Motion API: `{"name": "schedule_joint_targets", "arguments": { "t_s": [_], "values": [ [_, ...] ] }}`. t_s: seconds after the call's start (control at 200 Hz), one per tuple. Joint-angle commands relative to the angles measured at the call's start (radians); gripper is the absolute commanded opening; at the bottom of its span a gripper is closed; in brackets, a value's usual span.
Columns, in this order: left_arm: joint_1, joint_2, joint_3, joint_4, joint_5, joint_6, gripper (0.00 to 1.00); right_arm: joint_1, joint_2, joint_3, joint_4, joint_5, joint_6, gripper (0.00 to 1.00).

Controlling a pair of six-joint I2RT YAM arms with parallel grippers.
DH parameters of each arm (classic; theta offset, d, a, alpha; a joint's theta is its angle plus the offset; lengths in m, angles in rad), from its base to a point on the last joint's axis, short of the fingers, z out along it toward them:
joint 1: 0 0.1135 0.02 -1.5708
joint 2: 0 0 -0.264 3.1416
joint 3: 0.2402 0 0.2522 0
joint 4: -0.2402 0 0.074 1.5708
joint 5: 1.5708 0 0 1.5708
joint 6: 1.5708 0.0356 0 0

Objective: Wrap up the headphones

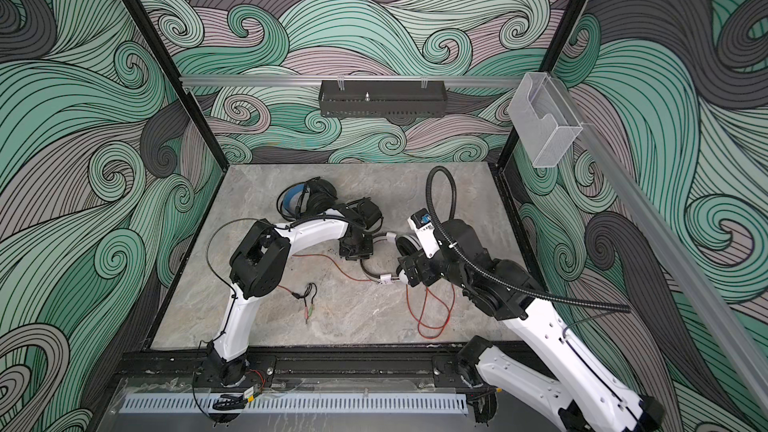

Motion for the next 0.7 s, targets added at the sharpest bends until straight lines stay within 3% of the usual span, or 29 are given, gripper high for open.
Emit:
{"name": "schedule_joint_targets", "arguments": {
  "t_s": [0.0,0.3,0.4,0.541,0.696],
  "values": [
    [-0.005,0.009,0.029,-0.035,-0.054,0.018,0.24,-0.008,-0.002,-0.009,-0.010,0.017,0.018,0.99],
    [-0.006,-0.054,0.058,-0.044,-0.145,0.106,0.00,-0.025,0.033,0.015,-0.036,-0.005,0.049,0.99],
    [-0.006,-0.155,0.024,0.005,-0.229,0.172,0.00,-0.043,0.055,0.050,-0.068,-0.023,0.054,0.99],
    [-0.012,-0.339,-0.080,0.159,-0.306,0.370,0.00,-0.074,0.087,0.113,-0.089,-0.078,0.051,0.99],
    [-0.027,-0.575,-0.276,0.441,-0.260,0.662,0.00,-0.109,0.131,0.191,-0.096,-0.190,0.032,0.99]
  ]
}}
